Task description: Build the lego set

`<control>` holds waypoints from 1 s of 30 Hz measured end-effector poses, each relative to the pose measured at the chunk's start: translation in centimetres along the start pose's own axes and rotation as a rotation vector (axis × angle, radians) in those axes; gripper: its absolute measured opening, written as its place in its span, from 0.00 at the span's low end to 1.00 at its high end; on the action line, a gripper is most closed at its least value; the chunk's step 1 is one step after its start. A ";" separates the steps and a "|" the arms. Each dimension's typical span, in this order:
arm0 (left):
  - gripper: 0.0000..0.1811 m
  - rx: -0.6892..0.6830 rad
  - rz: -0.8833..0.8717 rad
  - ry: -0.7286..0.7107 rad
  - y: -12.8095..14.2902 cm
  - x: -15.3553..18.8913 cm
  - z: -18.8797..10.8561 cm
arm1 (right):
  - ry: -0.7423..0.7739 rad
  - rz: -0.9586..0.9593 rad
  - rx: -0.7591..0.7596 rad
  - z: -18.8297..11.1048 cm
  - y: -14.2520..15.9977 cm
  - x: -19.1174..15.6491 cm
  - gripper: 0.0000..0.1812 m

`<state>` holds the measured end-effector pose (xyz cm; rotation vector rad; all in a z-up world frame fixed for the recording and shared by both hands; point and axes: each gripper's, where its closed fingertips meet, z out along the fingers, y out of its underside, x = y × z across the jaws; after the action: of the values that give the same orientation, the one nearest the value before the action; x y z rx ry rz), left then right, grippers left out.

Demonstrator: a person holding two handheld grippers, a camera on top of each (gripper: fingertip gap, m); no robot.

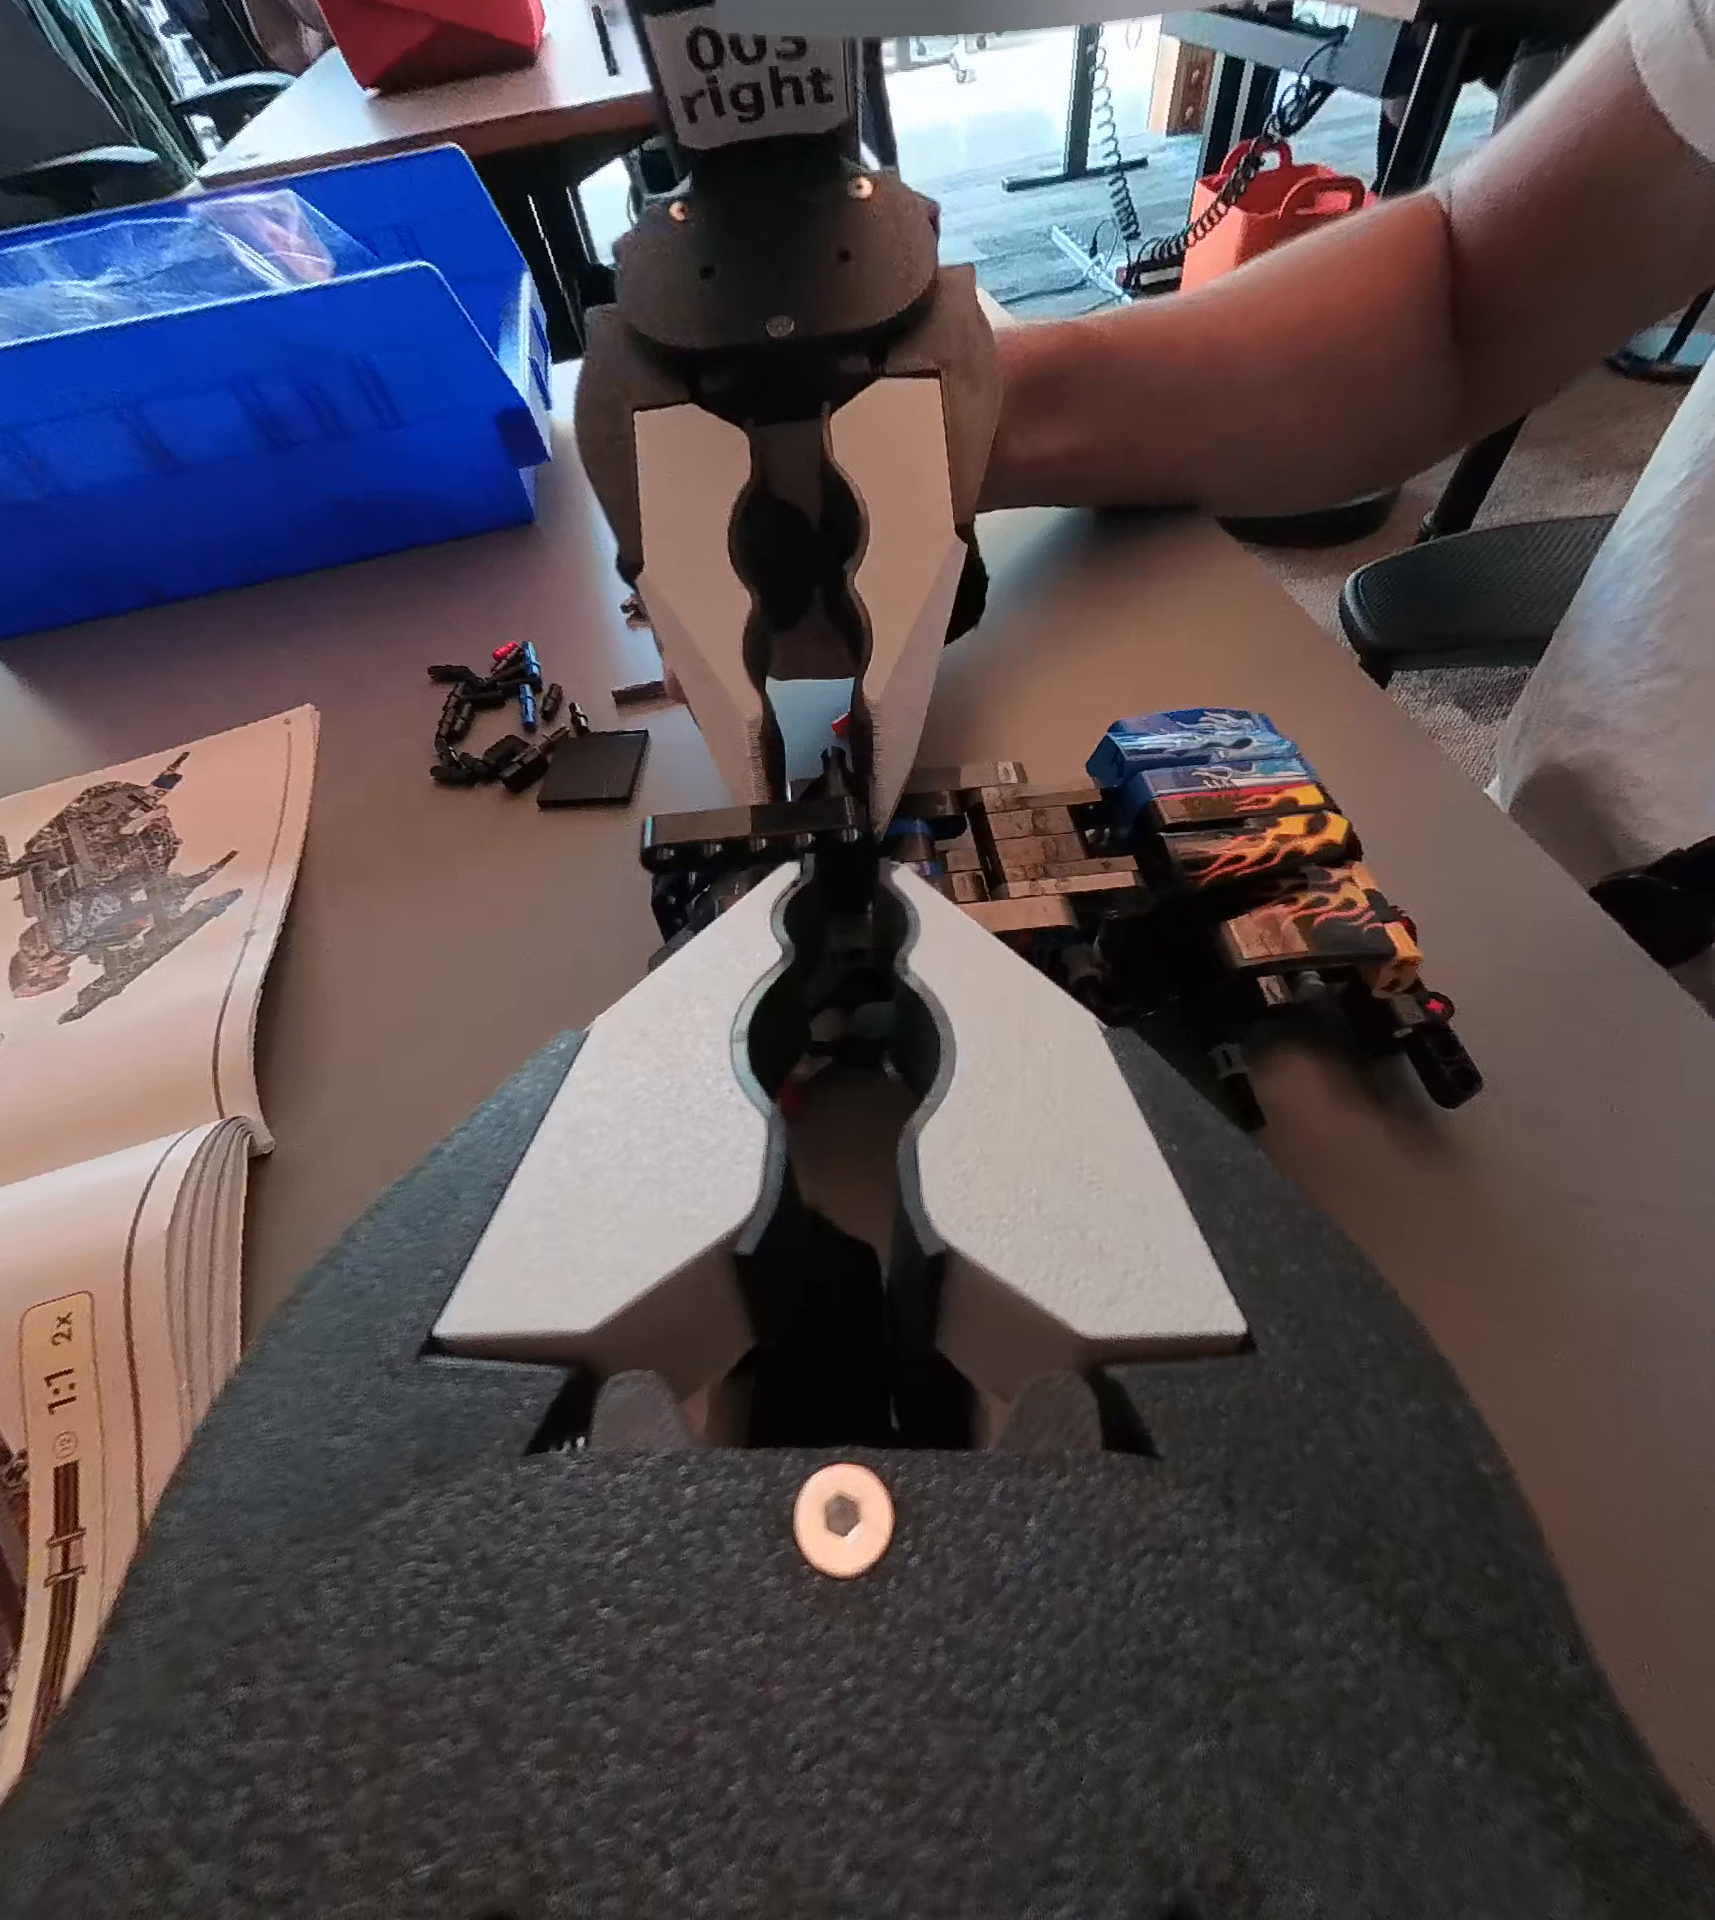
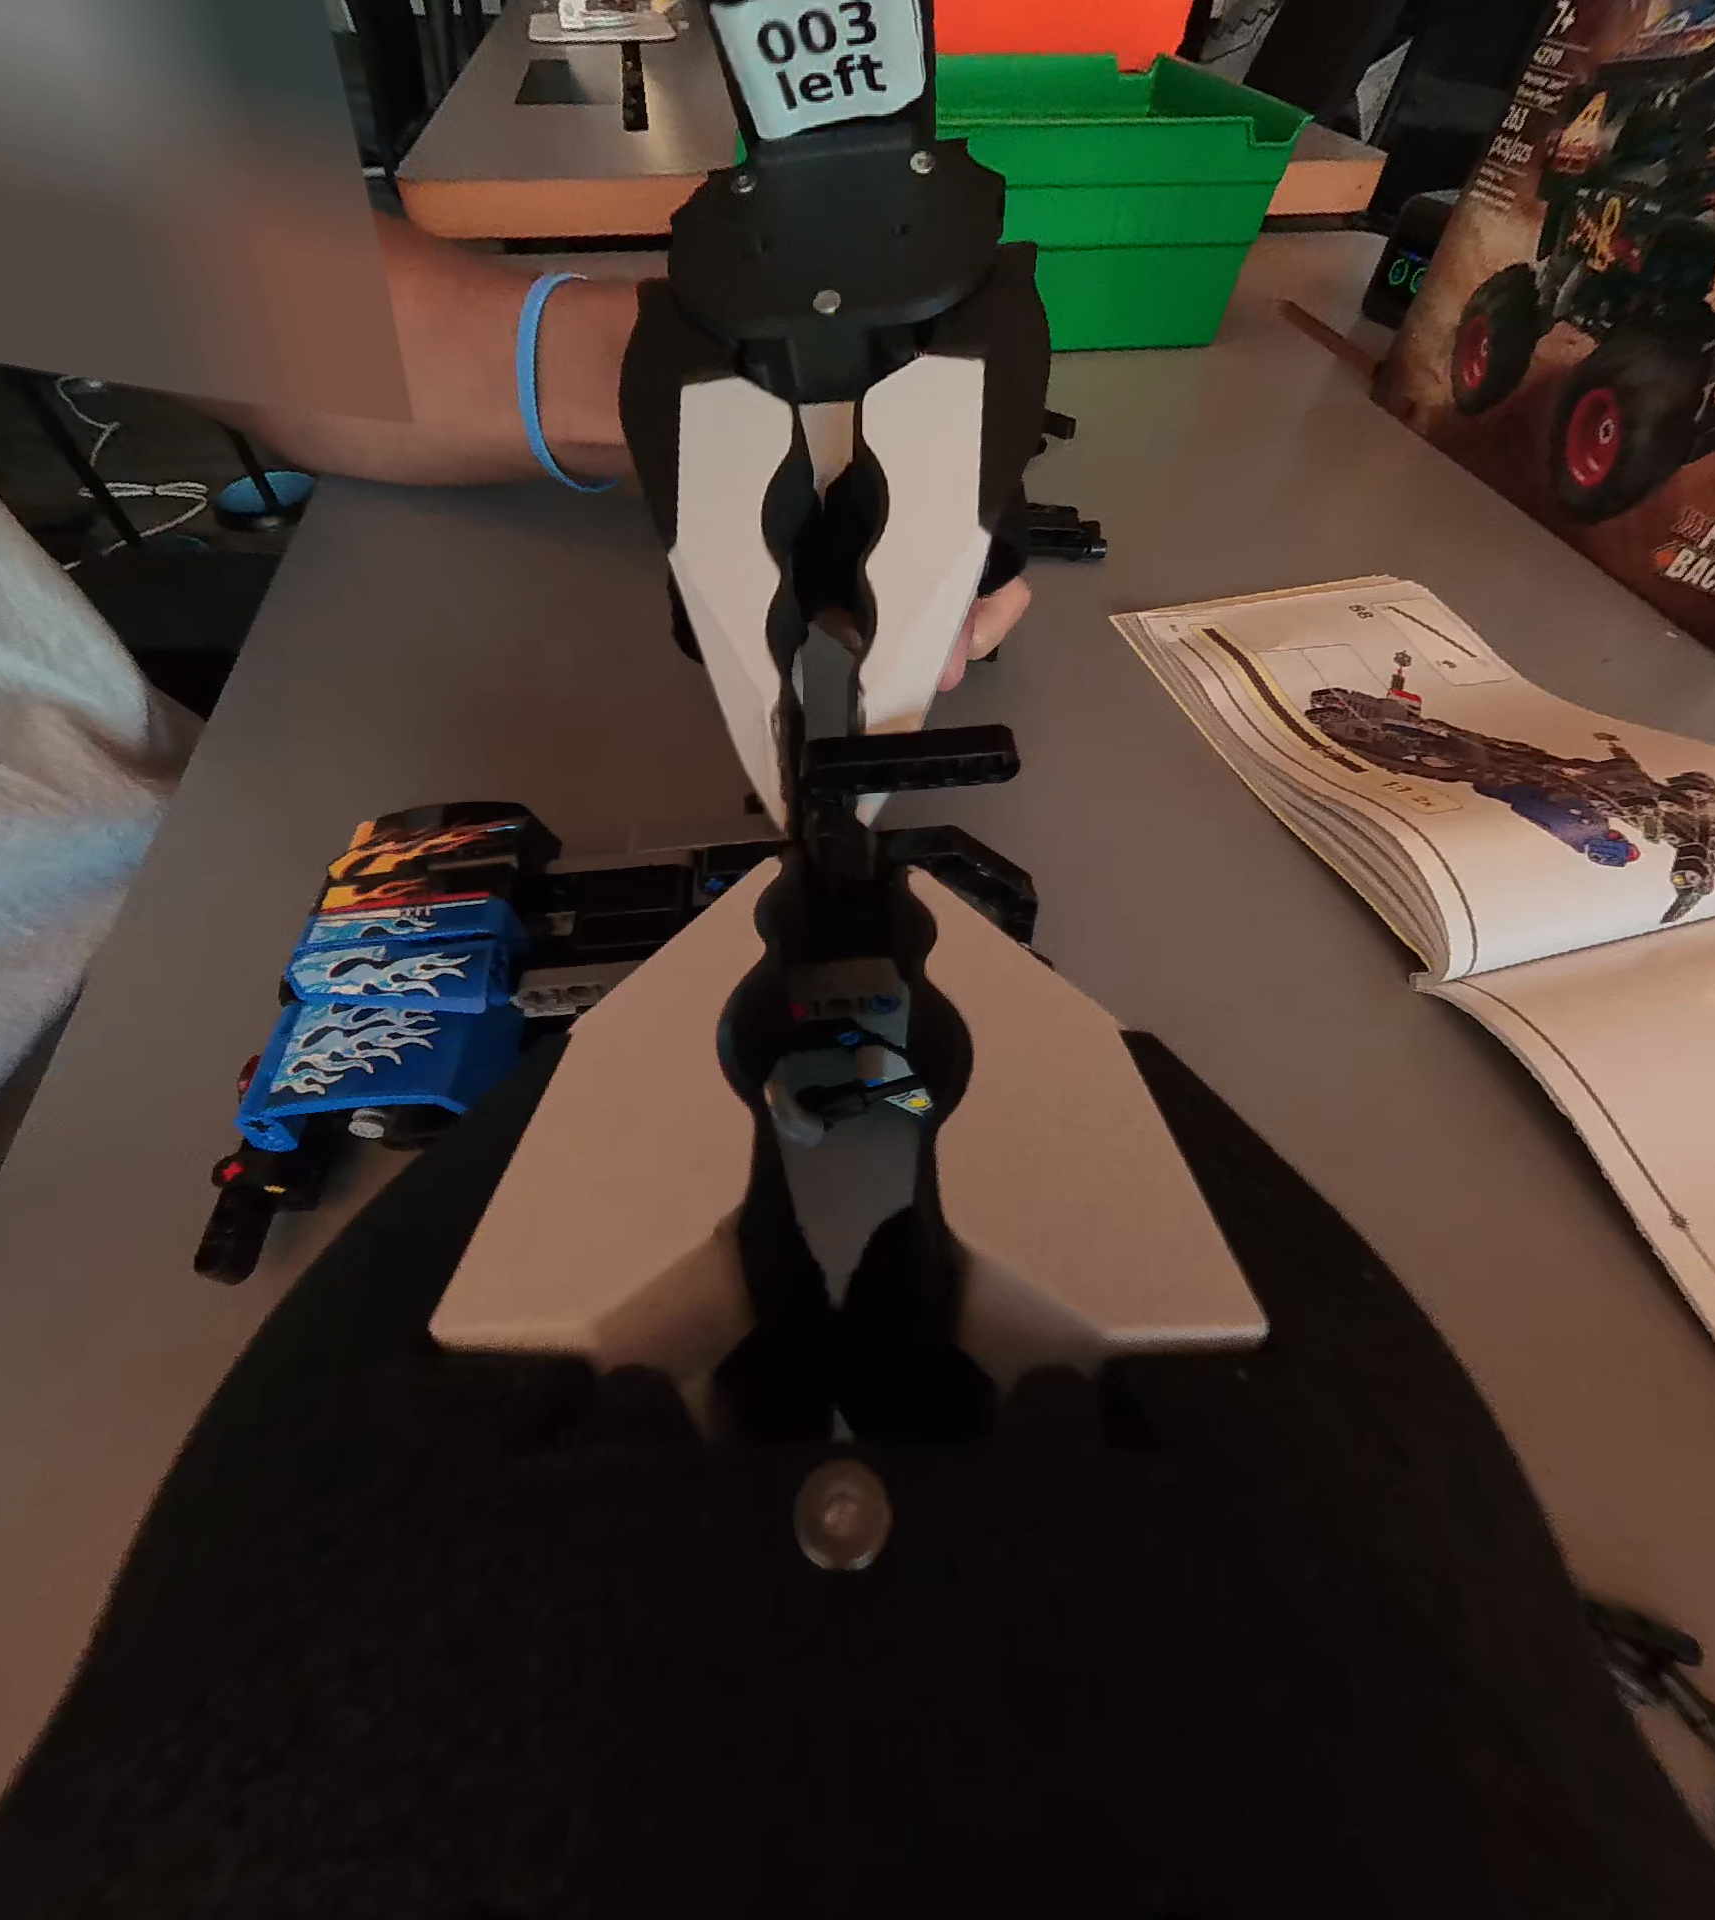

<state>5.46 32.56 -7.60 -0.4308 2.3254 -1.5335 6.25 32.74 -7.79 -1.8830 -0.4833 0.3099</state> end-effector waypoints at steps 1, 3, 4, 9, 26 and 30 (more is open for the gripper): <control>0.03 0.012 -0.010 0.000 -0.1 -0.1 -0.2 | 0.004 -0.007 -0.002 0.0 0.0 0.0 0.07; 0.03 0.029 -0.037 0.005 -0.2 -0.1 -0.3 | 0.010 -0.021 -0.007 -0.1 0.0 0.1 0.07; 0.03 0.034 -0.047 0.008 -0.3 -0.1 -0.3 | 0.006 -0.015 -0.010 -0.1 0.1 0.0 0.07; 0.03 0.034 -0.040 -0.007 -0.2 -0.2 -0.2 | 0.012 -0.005 -0.020 0.0 0.1 0.1 0.07; 0.04 0.066 -0.010 0.015 -0.1 -0.4 -0.2 | 0.043 -0.010 -0.027 0.2 0.0 0.3 0.07; 0.04 0.046 -0.041 -0.006 0.3 -0.7 -1.0 | 0.105 -0.013 -0.002 -1.1 -0.8 0.9 0.13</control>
<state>5.62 33.76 -7.43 -0.4738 2.2859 -1.5987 7.37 32.54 -6.62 -1.8868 -0.4242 0.2009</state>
